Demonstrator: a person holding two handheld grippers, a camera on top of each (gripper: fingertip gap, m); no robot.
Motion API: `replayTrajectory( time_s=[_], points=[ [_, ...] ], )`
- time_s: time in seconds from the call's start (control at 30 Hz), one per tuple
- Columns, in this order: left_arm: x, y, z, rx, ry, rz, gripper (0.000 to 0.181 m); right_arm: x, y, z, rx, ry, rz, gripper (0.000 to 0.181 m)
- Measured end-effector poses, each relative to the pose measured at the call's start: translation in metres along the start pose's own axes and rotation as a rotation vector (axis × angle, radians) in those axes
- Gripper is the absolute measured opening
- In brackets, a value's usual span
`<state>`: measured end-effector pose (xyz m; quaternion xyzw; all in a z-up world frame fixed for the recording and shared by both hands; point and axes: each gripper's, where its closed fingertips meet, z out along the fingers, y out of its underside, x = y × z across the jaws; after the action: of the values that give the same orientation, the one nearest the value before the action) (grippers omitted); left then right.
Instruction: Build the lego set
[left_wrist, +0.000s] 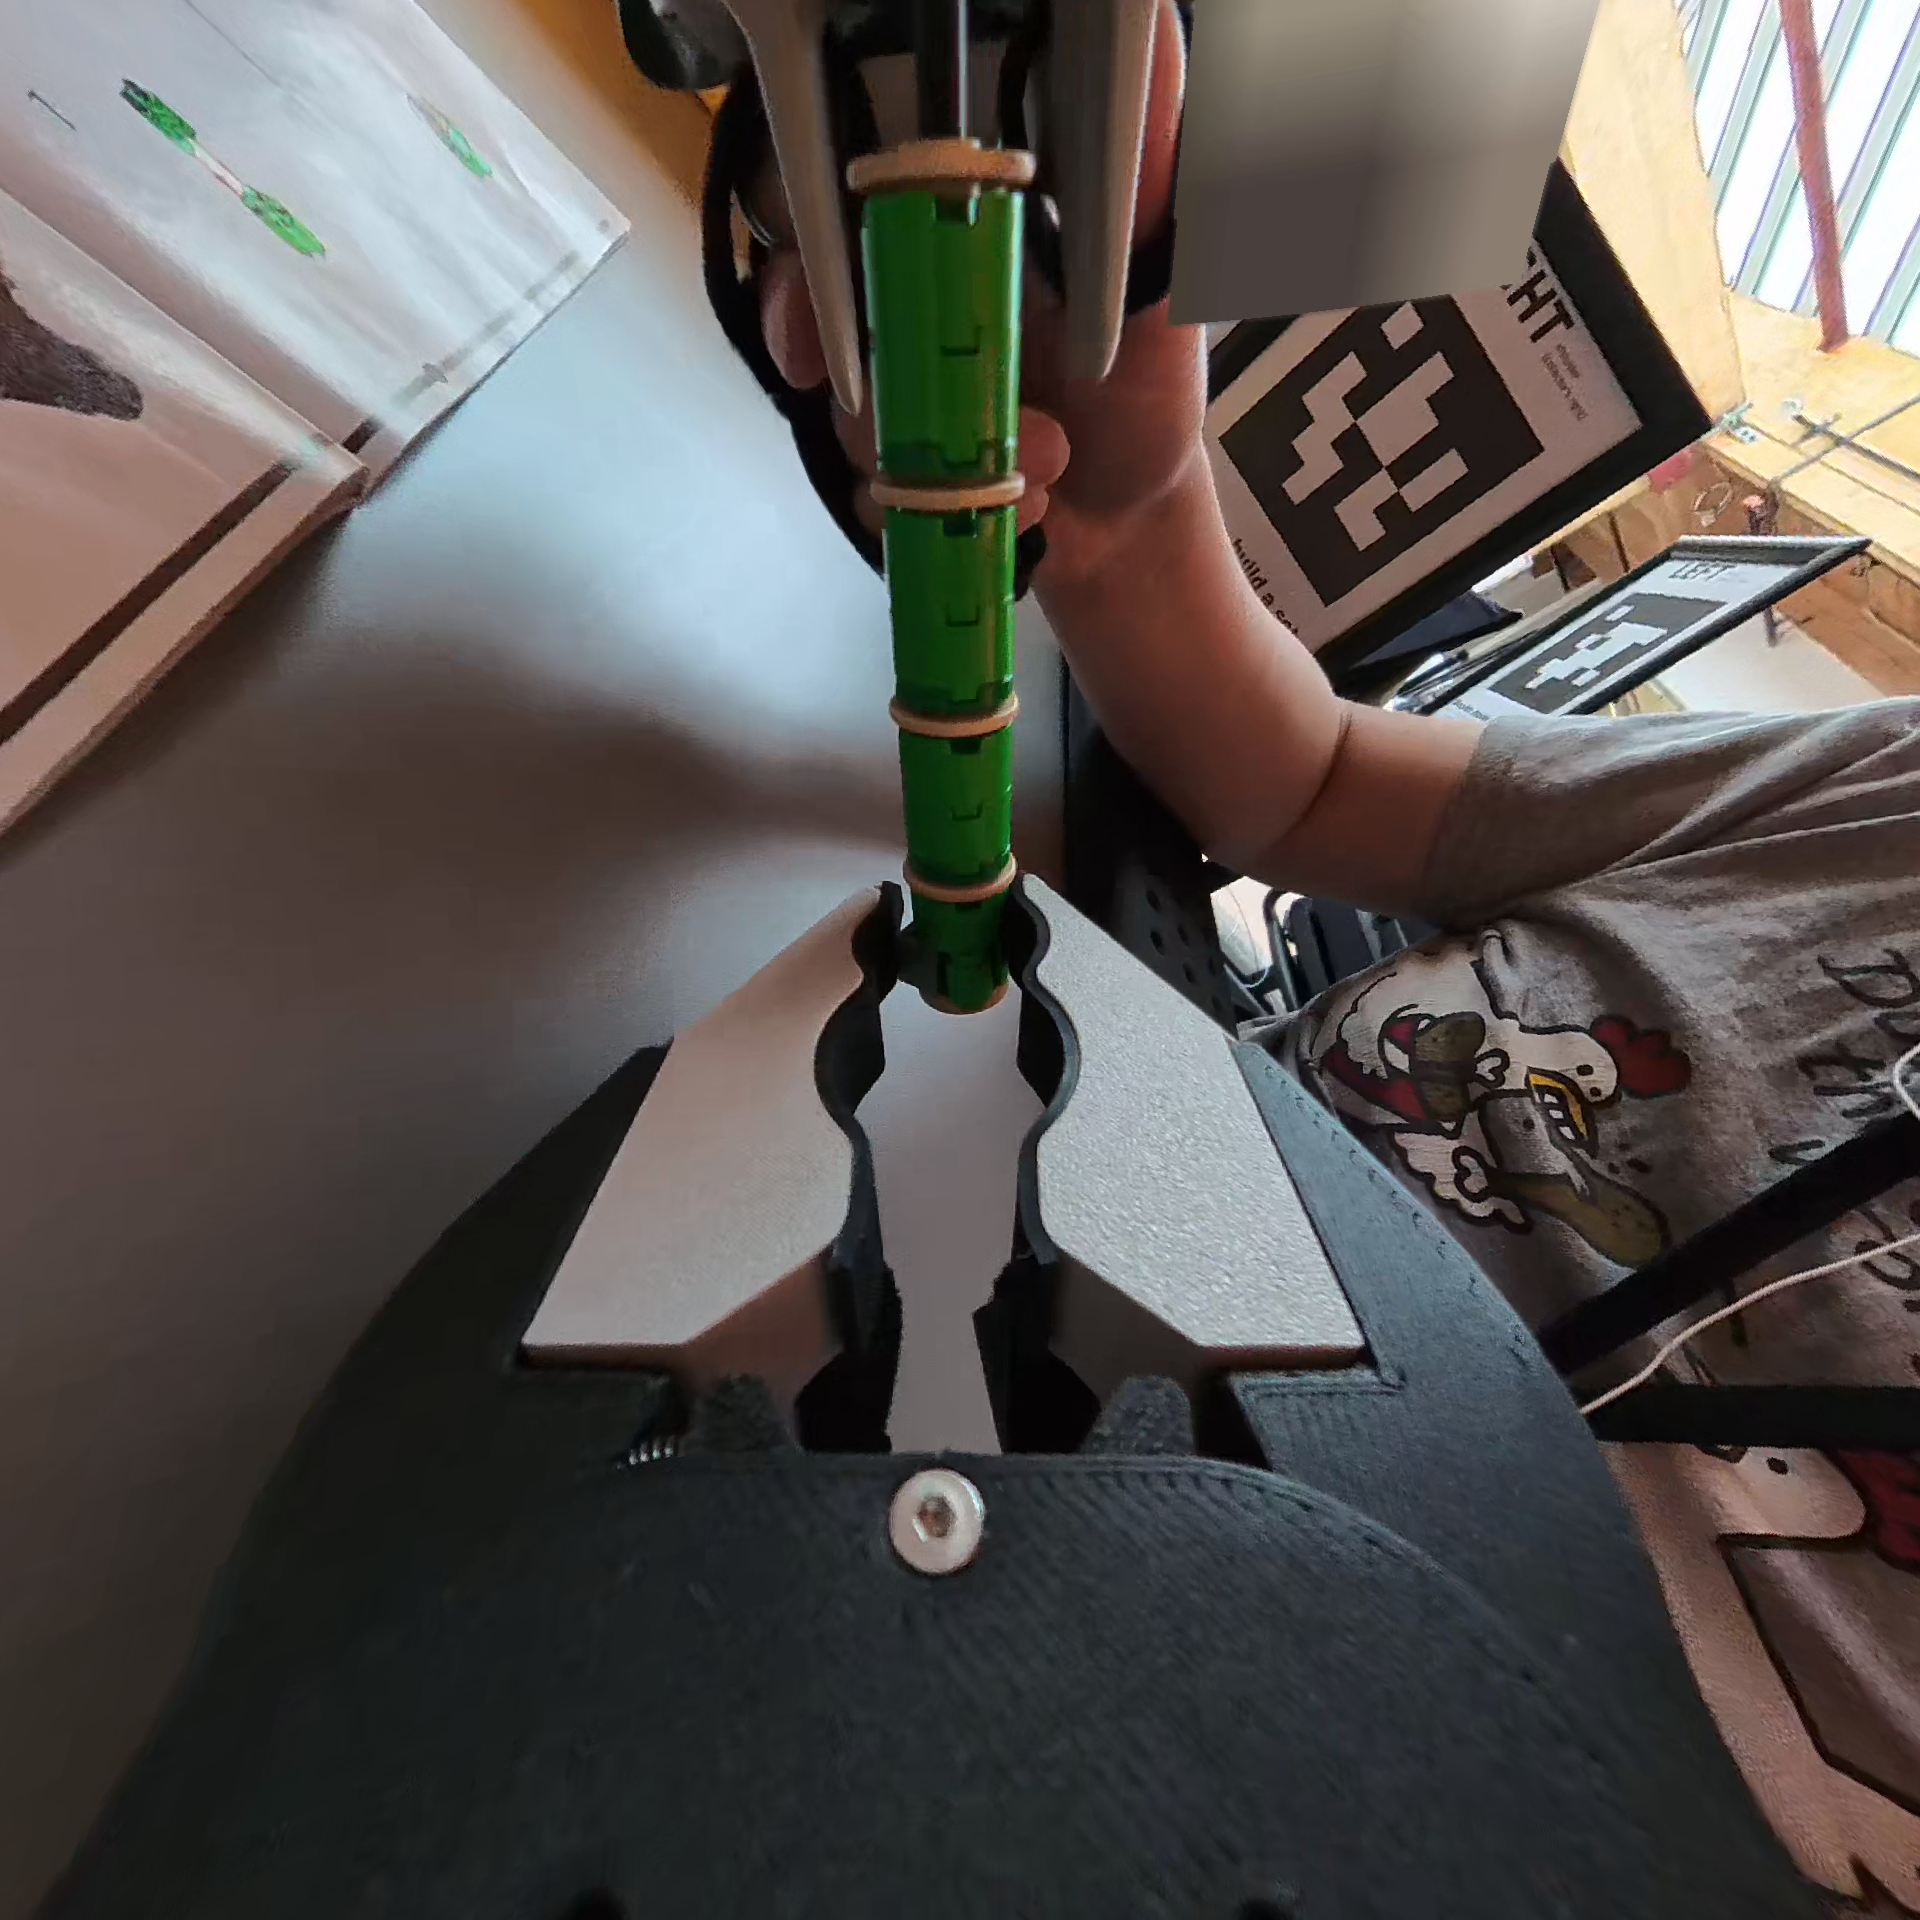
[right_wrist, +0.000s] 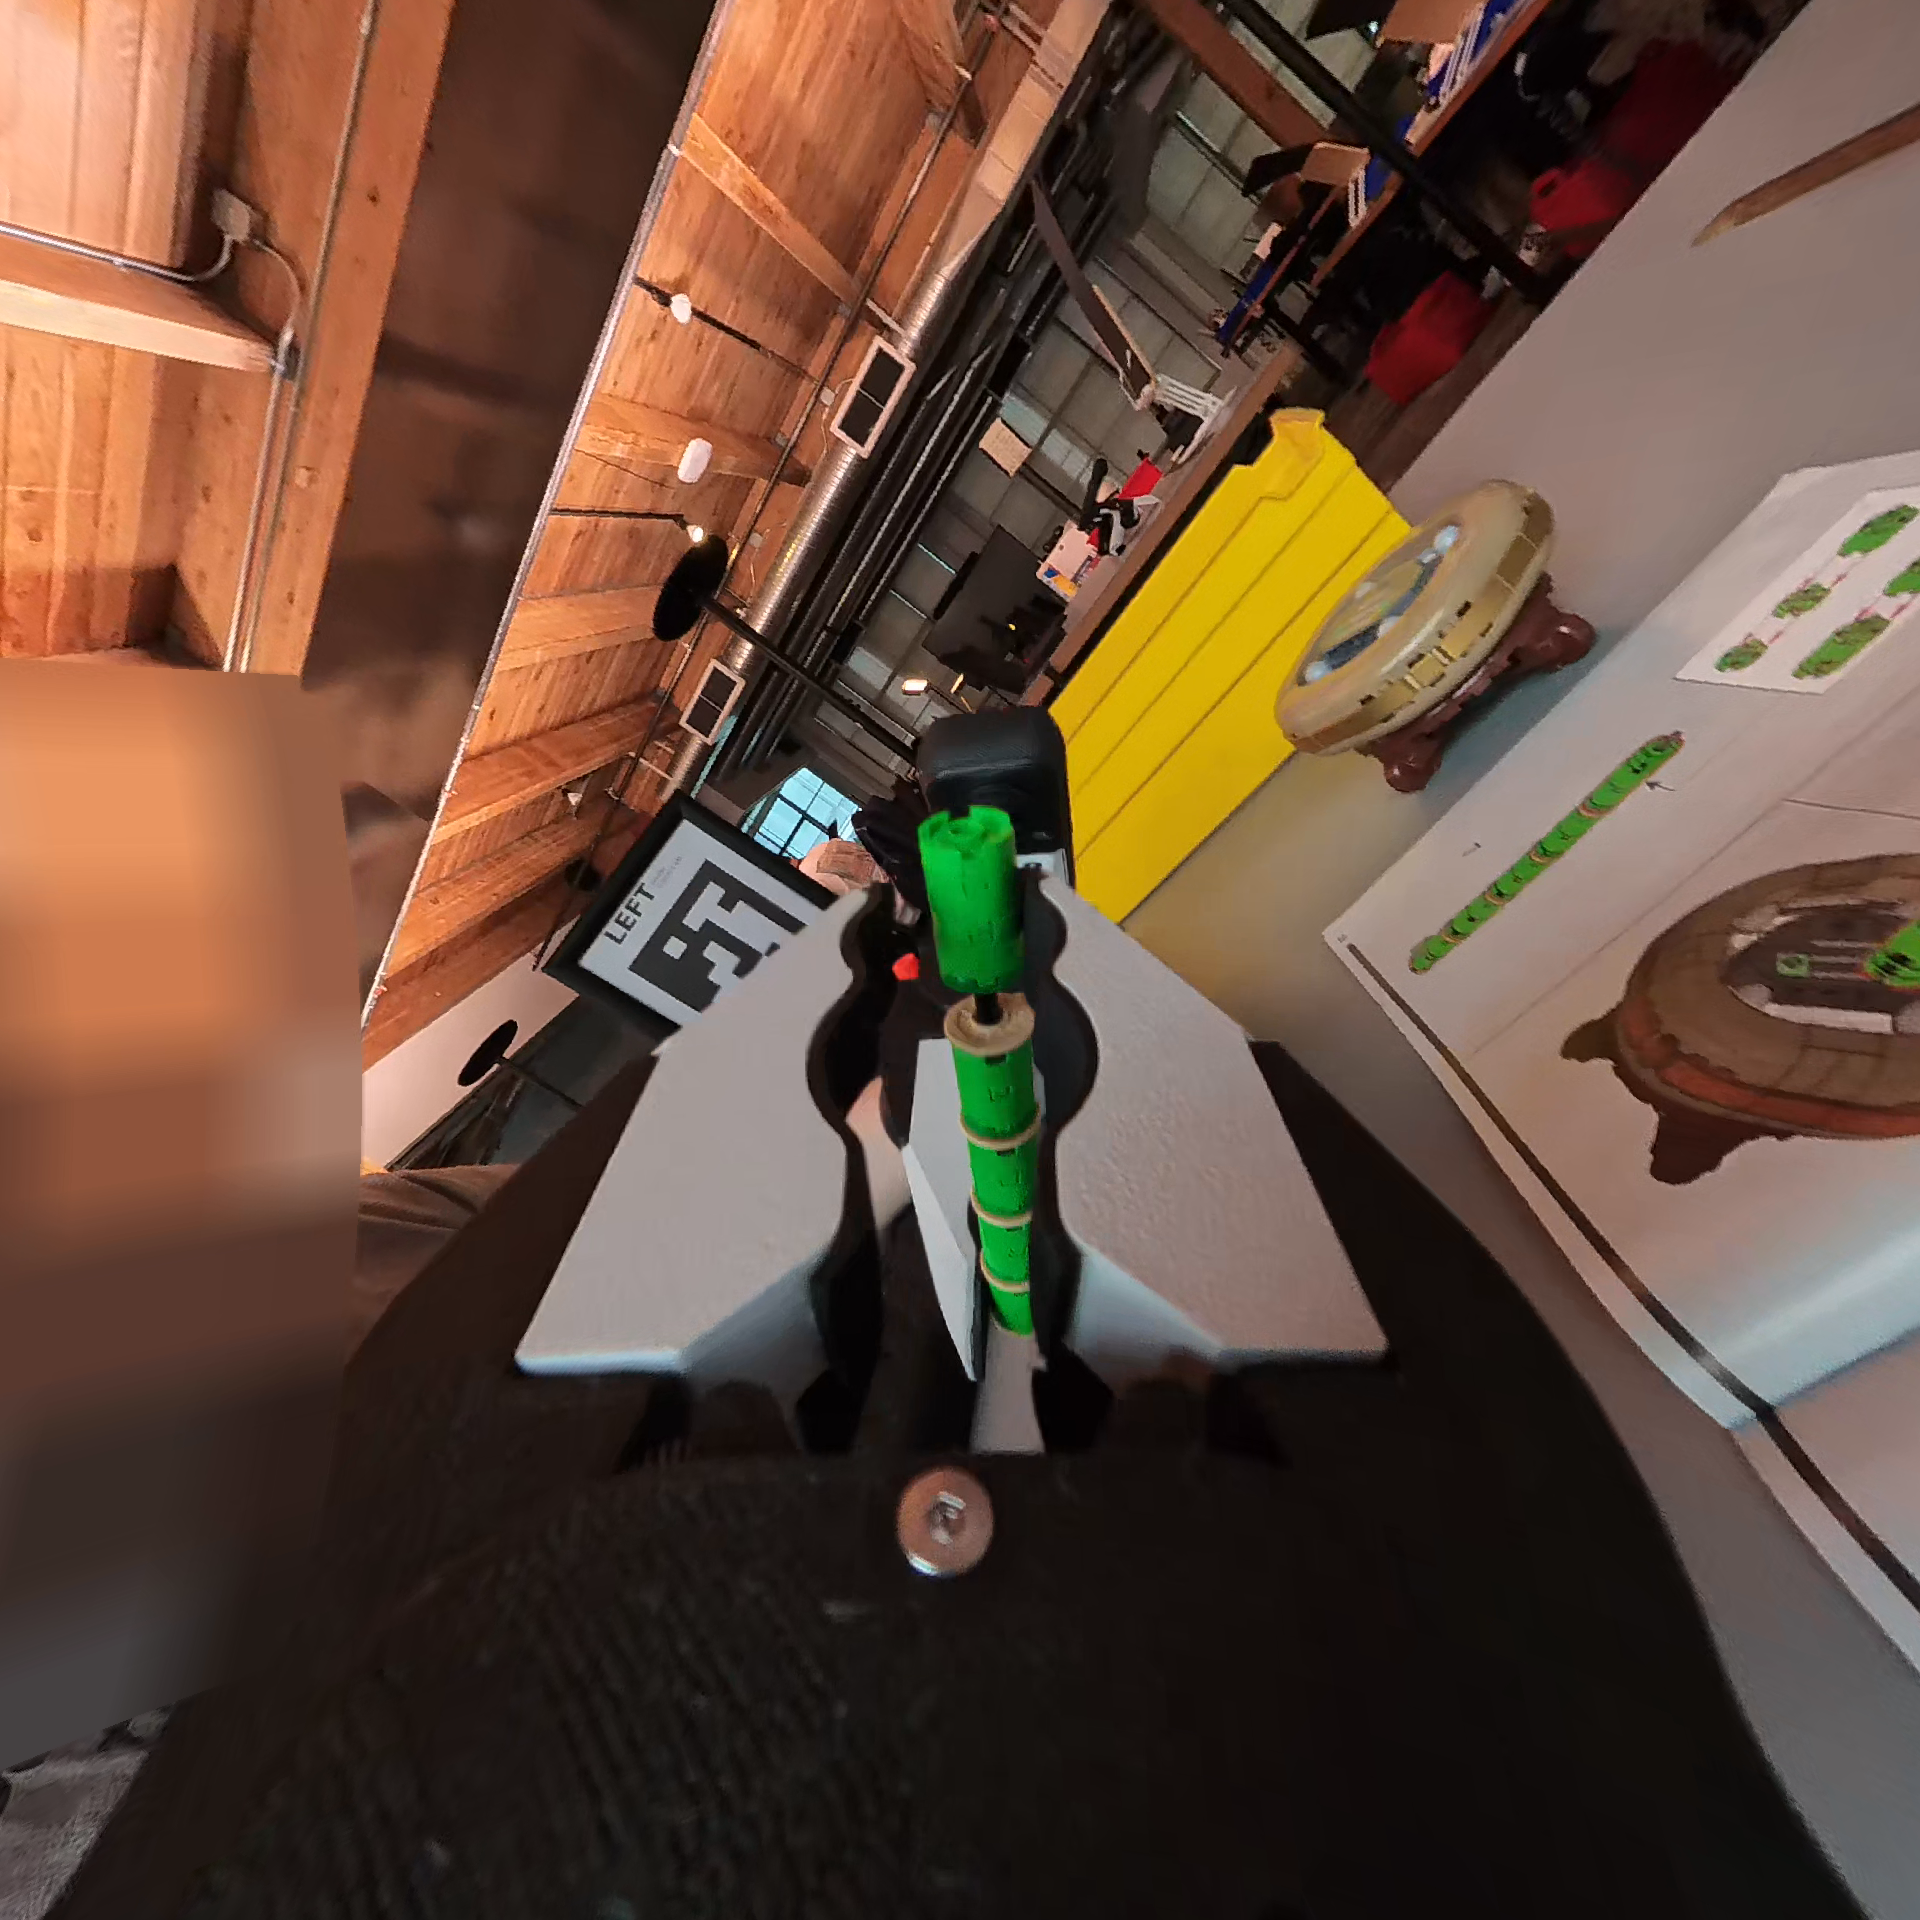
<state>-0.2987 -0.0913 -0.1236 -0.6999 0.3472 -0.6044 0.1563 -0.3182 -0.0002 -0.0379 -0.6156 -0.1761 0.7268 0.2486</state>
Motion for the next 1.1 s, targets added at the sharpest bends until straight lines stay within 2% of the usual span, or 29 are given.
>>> replayTrajectory(
  time_s=[0.13, 0.27, 0.33, 0.4, 0.53, 0.67, 0.7, 0.8, 0.97, 1.1],
  points=[
    [0.006, 0.002, 0.000, -0.010, 0.018, 0.036, 0.019, -0.005, -0.012, -0.007, 0.054, 0.013, -0.080, 0.034],
    [0.011, 0.000, -0.001, 0.001, 0.043, 0.055, 0.018, -0.021, -0.009, -0.008, 0.018, -0.076, -0.150, 0.033],
    [0.010, 0.001, 0.000, -0.009, 0.036, 0.063, 0.018, -0.022, -0.002, -0.004, -0.026, -0.075, -0.164, 0.033],
    [0.011, 0.002, 0.000, -0.013, 0.037, 0.071, 0.018, -0.018, 0.003, -0.001, -0.050, -0.032, -0.216, 0.016],
    [0.008, -0.002, -0.002, 0.011, 0.022, 0.076, 0.019, -0.022, 0.000, 0.000, -0.041, 0.021, -0.302, 0.016],
    [-0.007, -0.007, -0.013, 0.016, -0.083, 0.140, 0.025, -0.031, 0.002, 0.002, -0.049, 0.046, -0.506, 0.016],
    [-0.010, -0.009, -0.016, 0.018, -0.117, 0.173, 0.038, -0.032, 0.004, 0.004, -0.054, 0.062, -0.571, 0.016],
    [-0.019, -0.012, -0.026, 0.009, -0.220, 0.284, 0.047, -0.028, 0.016, 0.012, -0.115, 0.101, -0.685, 0.017],
    [-0.010, -0.018, -0.032, 0.024, -0.244, 0.400, 0.050, -0.025, 0.032, 0.029, -0.216, 0.166, -0.836, 0.016],
    [-0.006, -0.023, -0.039, 0.053, -0.277, 0.457, 0.052, -0.017, 0.041, 0.036, -0.291, 0.195, -0.884, 0.016]
  ],
)
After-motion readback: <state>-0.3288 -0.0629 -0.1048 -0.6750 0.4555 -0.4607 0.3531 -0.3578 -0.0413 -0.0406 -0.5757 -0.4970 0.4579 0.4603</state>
